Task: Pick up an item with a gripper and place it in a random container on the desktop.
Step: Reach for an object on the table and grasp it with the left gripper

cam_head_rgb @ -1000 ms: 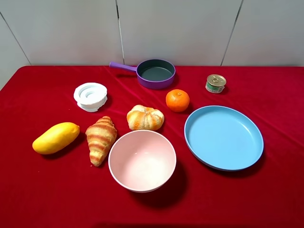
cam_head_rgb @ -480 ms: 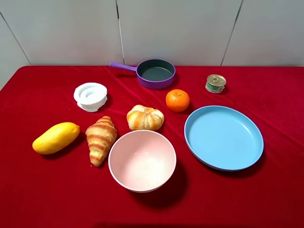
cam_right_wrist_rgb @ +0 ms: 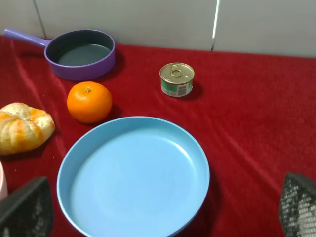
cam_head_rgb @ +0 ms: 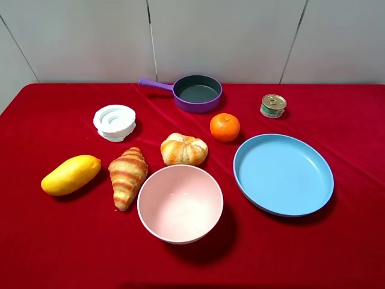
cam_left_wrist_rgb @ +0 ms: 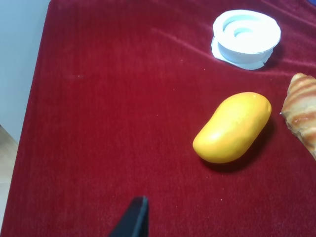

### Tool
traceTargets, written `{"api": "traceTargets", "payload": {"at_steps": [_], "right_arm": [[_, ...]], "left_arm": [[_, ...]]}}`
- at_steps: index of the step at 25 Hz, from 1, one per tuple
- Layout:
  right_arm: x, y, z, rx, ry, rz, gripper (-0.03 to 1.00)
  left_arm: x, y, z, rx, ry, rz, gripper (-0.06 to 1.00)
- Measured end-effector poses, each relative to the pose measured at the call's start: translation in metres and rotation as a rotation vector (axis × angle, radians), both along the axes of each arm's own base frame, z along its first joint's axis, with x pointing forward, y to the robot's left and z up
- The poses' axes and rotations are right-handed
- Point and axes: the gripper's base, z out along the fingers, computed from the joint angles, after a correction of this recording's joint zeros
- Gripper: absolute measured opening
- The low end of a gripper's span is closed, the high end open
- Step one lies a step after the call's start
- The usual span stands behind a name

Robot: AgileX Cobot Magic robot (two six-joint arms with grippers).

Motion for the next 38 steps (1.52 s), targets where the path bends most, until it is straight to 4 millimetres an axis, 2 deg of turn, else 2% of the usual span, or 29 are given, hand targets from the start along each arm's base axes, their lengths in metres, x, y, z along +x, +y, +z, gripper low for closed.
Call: {"api": "traceTargets", "payload": {"at_steps": [8,20,26,38], "right_arm": [[0.000,0.000,0.000,0.000,0.000,0.000,0.69],[0.000,0.000,0.000,0.000,0.000,0.000,0.69],[0.000,0.000,0.000,0.000,0.000,0.000,0.69],[0.000,0.000,0.000,0.000,0.000,0.000,0.69]], "left_arm": [[0.005,0.000,0.003,-0.004,0.016,-0.001,0.98],[0.048,0.002,0.014,-0.014,0.104,-0.005,0.96],[0.078,-0.001,0.018,-0.011,0.134,-0.071,0.96],[0.155,-0.022,0.022,0.043,0.292,-0.214,0.96]]}}
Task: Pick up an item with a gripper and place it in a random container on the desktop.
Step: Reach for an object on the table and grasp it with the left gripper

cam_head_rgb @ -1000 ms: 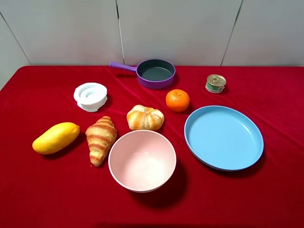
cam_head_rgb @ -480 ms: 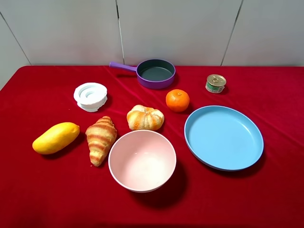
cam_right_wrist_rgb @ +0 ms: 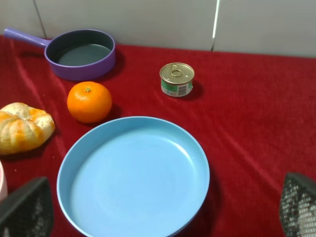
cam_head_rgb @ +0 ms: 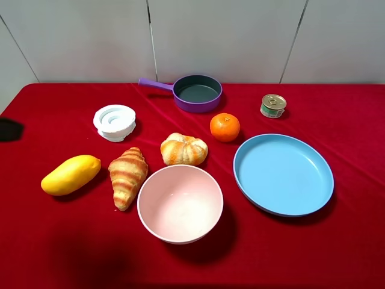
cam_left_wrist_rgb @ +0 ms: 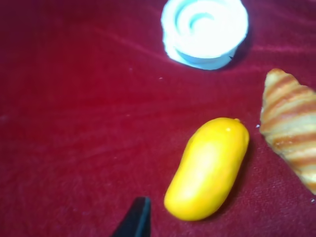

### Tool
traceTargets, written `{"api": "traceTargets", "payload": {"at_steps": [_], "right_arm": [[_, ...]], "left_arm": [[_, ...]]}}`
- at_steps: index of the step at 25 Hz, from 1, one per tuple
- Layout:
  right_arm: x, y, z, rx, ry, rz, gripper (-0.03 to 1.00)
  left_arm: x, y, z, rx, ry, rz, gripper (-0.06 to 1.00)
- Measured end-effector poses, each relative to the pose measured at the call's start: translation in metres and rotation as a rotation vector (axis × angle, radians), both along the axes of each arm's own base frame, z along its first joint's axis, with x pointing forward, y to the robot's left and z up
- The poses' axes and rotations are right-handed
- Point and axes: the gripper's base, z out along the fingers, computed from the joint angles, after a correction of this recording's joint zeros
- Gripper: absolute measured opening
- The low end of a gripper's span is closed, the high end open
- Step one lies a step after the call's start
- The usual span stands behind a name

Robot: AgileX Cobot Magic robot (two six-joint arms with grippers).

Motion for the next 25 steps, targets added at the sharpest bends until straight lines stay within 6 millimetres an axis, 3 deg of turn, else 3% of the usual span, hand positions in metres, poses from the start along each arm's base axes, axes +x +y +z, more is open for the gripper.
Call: {"api": "traceTargets", "payload": {"at_steps": [14,25], "right_arm": [[0.000,0.000,0.000,0.000,0.000,0.000,0.69],[0.000,0.000,0.000,0.000,0.000,0.000,0.69]], "left_arm": [[0.055,-0.053,-0.015,0.005,0.129,-0.181,0.94],[0.082,-0.080,-0.057,0.020,0.327,-0.180,0.94]]}}
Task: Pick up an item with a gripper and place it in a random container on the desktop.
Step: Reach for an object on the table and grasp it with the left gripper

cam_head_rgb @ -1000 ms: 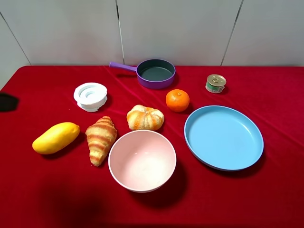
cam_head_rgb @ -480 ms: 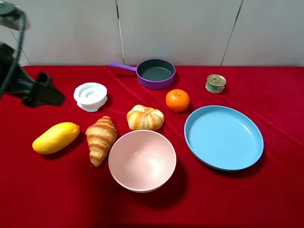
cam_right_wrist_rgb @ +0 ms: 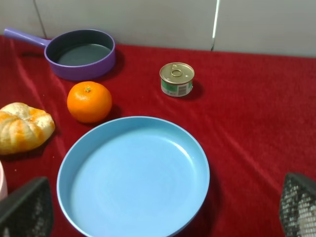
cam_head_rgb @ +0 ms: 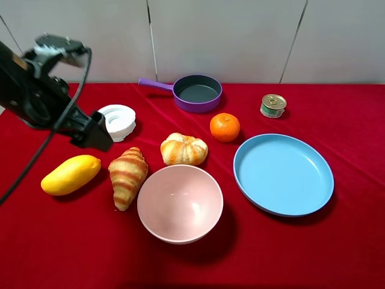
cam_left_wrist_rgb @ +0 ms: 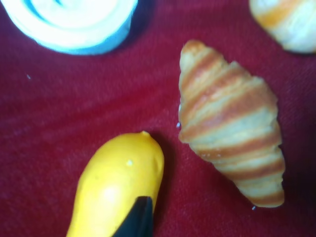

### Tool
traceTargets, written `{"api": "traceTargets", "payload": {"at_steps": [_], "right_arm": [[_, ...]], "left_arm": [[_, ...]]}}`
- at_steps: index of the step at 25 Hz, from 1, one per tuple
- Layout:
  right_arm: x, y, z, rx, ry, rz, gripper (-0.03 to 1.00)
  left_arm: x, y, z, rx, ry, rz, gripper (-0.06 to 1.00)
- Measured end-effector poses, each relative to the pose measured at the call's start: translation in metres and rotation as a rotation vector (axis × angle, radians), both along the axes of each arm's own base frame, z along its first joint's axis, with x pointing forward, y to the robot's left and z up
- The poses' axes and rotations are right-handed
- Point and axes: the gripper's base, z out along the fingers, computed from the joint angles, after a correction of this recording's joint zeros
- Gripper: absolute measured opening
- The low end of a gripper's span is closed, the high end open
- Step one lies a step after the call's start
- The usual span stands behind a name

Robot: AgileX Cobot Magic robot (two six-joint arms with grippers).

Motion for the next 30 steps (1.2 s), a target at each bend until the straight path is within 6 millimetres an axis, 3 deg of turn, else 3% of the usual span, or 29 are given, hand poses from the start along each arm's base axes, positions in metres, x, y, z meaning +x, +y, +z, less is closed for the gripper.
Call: {"api": "traceTargets", "payload": {"at_steps": [5,18,23,30], "right_arm": [[0.000,0.000,0.000,0.000,0.000,0.000,0.69],[0.000,0.000,0.000,0.000,0.000,0.000,0.69],[0.000,0.000,0.000,0.000,0.000,0.000,0.69],[0.000,0.000,0.000,0.000,0.000,0.000,0.69]], "left_arm": [[0.009,-0.010,-0.023,0.017,0.066,-0.001,0.94],[0.034,-0.055,-0.048,0.038,0.141,-0.017,0.94],[0.035,-0.057,-0.060,0.074,0.186,0.010,0.93],[0.038,-0.051,-0.061,0.149,0.158,0.022,0.93]]}}
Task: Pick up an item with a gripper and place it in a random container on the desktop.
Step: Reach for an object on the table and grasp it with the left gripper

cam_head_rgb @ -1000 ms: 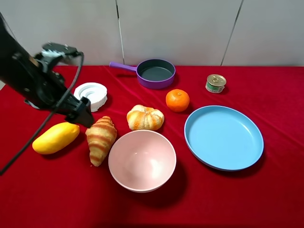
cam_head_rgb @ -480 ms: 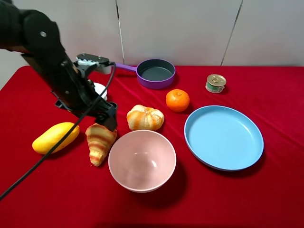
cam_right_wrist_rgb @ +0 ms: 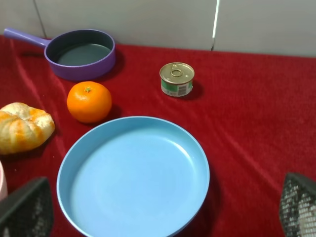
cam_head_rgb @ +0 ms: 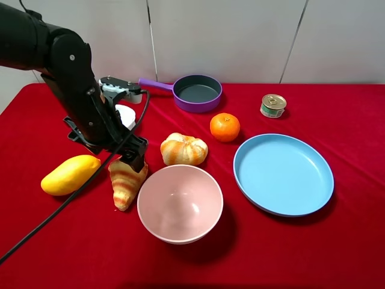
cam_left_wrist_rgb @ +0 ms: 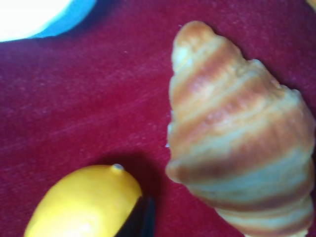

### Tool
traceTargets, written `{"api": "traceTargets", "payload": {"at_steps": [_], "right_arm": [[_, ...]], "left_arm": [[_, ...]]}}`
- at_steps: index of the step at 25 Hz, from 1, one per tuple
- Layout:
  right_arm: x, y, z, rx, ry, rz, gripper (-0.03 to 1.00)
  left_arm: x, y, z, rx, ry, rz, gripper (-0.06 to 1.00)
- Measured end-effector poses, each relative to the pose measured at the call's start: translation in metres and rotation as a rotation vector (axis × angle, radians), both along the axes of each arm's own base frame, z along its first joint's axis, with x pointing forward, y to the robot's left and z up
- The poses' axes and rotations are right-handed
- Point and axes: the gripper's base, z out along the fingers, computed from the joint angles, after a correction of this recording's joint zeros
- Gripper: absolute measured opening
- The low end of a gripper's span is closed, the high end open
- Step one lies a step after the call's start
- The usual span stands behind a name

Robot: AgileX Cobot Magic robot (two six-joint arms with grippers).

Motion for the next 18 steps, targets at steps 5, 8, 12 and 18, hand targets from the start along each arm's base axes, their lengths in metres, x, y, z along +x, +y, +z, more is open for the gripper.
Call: {"api": "traceTargets", "payload": {"at_steps": [5,8,12,18], "right_arm": [[0.000,0.000,0.000,0.000,0.000,0.000,0.69],[0.000,0.000,0.000,0.000,0.000,0.000,0.69],[0.000,0.000,0.000,0.000,0.000,0.000,0.69],[0.000,0.000,0.000,0.000,0.000,0.000,0.69]], "left_arm": [[0.001,0.001,0.000,0.014,-0.013,-0.005,0.93],[0.003,0.000,0.000,0.006,-0.028,-0.005,0.93],[0.004,0.000,-0.003,0.011,-0.032,-0.010,0.93],[0.009,-0.003,-0.026,0.033,-0.008,-0.024,0.92]]}}
